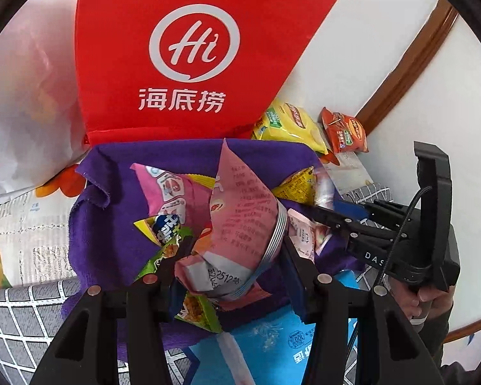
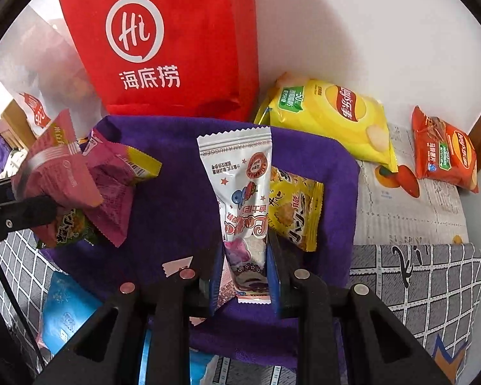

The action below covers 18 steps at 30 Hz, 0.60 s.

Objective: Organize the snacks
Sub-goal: 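Release the stick packet onto the towel with the right tool while the left tool releases the pink packet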

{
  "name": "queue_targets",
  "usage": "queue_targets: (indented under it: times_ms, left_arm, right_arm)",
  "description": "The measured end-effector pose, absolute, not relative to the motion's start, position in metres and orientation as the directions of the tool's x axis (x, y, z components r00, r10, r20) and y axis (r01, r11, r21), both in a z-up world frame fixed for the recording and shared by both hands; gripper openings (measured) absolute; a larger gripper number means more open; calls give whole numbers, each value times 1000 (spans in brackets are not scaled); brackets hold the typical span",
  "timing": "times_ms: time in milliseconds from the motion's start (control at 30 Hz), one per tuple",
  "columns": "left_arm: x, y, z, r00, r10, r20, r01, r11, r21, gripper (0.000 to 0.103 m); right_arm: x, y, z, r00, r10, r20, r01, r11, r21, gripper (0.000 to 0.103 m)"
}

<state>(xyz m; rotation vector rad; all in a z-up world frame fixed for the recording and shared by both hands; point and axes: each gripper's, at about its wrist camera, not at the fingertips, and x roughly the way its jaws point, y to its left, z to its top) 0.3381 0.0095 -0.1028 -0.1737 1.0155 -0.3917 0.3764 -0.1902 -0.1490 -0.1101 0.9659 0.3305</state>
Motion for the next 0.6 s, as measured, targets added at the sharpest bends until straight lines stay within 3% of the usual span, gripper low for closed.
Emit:
queue_targets:
  times_ms: [100,600]
  left_arm:
    - [334,5,-97,481,-395,-782,266,916,-300,49]
    - [343,7,-116,438,-402,-804,226,915,-334,50]
  right_arm:
    - [374,-191,-142,545,237,-804,-327,943,56,35]
    - [369,-200,-124,606,243,-757,-306,950,60,37]
